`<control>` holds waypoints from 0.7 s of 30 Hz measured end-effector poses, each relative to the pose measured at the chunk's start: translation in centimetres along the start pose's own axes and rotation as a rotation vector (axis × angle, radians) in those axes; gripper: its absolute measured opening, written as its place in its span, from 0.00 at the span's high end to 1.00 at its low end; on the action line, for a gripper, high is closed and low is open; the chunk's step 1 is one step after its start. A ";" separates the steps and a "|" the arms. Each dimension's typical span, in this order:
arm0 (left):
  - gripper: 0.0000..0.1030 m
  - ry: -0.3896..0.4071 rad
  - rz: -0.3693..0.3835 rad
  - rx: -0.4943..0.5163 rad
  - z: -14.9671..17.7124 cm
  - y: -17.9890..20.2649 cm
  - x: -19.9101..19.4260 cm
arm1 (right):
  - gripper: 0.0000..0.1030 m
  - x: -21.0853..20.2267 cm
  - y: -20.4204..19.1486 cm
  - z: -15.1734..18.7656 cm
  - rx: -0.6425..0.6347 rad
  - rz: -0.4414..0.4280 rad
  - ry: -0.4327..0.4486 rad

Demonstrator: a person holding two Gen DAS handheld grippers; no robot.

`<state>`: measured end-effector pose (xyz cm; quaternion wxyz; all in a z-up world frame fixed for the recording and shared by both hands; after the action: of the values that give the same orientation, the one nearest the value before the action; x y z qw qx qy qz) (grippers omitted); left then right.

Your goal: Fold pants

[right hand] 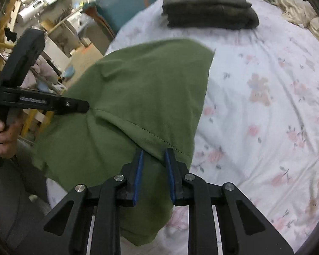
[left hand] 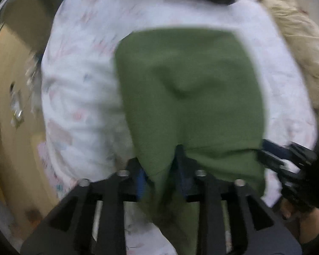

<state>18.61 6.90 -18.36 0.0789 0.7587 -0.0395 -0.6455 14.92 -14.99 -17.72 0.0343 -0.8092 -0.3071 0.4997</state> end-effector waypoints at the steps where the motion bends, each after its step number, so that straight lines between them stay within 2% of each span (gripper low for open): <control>1: 0.57 -0.011 -0.033 -0.019 0.1 -0.4 0.3 | 0.79 0.1 -0.1 0.2 0.006 -0.013 -0.002; 2: 0.48 0.008 -0.092 -0.019 -0.1 -0.7 0.0 | 0.79 0.1 -0.3 0.3 0.005 -0.025 0.000; 3: 0.47 0.050 -0.136 -0.005 -0.4 -0.7 -0.6 | 0.79 -0.2 -0.6 0.3 -0.004 -0.031 0.006; 6: 0.48 0.264 -0.306 0.084 -1.3 0.4 -4.3 | 0.78 -0.3 -1.1 0.4 0.004 -0.055 0.014; 7: 0.48 0.313 -0.320 0.130 -1.3 1.4 -5.1 | 0.78 -0.3 -1.1 0.5 0.012 -0.060 0.015; 8: 0.48 0.345 -0.285 0.183 -1.1 2.8 -5.6 | 0.77 -0.3 -1.1 0.6 0.021 -0.069 0.014; 10: 0.48 0.305 -0.144 0.220 -0.6 4.7 -4.9 | 0.76 -0.2 -1.3 0.6 0.032 -0.090 0.010; 11: 0.48 0.237 -0.063 0.220 -0.1 5.5 -3.6 | 0.76 0.0 -1.4 0.5 0.036 -0.101 0.006; 12: 0.48 0.193 -0.043 0.211 0.3 5.5 -2.5 | 0.76 0.0 -1.5 0.6 0.045 -0.119 0.000; 14: 0.49 0.102 -0.066 0.164 0.9 4.7 0.1 | 0.76 -0.3 -1.2 0.5 0.081 -0.157 -0.005; 17: 0.48 0.070 -0.102 0.150 1.1 3.7 1.5 | 0.75 -1.6 0.2 0.4 0.186 -0.208 0.012; 18: 0.47 0.070 -0.106 0.150 1.0 3.6 1.5 | 0.72 -2.2 1.0 0.4 0.243 -0.214 0.030; 19: 0.47 0.071 -0.114 0.150 1.0 3.5 1.5 | 0.65 -2.6 2.1 0.4 0.305 -0.212 0.045; 20: 0.46 0.073 -0.125 0.149 1.0 3.4 1.4 | 0.38 -3.0 3.2 0.7 0.374 -0.193 0.053; 21: 0.45 0.074 -0.137 0.143 0.9 3.3 1.5 | 0.18 -3.1 4.1 1.0 0.434 -0.182 0.058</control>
<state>18.08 3.33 -19.42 -0.0183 0.7867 -0.0306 -0.6163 15.03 -20.24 -17.28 0.2609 -0.7658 -0.2631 0.5256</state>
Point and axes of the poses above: each gripper's, at about its wrist camera, not at the fingertips, and x roughly the way its jaws point, y to its right, z to its underside, the point moved 5 cm from there along x, roughly the way its jaws point, and after that the axes turned 5 degrees about y, right-handed, at the moved point
